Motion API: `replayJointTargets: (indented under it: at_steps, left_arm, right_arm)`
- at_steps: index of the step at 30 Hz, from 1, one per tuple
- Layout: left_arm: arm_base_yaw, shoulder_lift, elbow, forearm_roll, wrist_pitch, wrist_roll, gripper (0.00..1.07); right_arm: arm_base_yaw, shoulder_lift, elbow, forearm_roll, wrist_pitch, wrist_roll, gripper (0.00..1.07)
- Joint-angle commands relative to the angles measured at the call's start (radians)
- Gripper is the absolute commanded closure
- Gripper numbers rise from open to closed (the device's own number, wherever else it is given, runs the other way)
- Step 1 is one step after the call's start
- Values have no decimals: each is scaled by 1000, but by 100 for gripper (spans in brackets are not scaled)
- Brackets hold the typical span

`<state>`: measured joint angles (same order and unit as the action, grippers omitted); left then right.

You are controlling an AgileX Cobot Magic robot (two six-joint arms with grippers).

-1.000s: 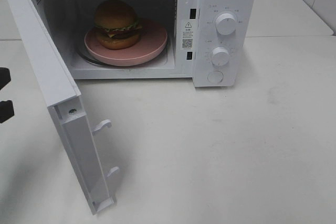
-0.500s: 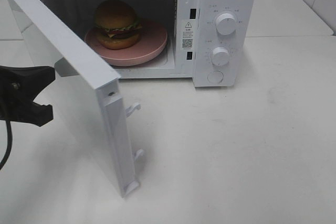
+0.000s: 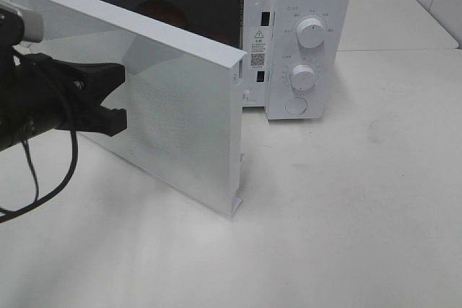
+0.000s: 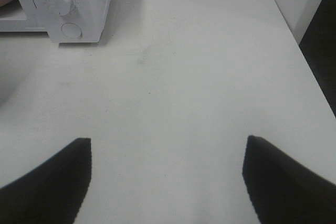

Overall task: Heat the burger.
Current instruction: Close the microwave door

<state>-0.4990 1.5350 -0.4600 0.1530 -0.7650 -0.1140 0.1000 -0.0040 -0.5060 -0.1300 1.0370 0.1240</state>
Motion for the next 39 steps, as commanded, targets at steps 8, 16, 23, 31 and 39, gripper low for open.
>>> replayJointTargets:
  at_steps: [8,16,23,31,39]
  left_arm:
    - [-118,148,-186,-278,-22,174,107]
    - [-184,241,-303,-467,-21,299,107]
    - [-188,290,-376,-533,-21,323,107]
    - [-188,369,-485,-555,9,338,107]
    - [-183,445,-588,-628,44,397,107]
  right_arm:
    - [-7,-27,0,2,0,-13,31]
    - [-7,-27,0,2,0,-13,31]
    - [-7,-27,0,2,0,-13,31]
    - [-7,-27,0,2,0,-13,31]
    - [-7,-27,0,2,0,-13,31]
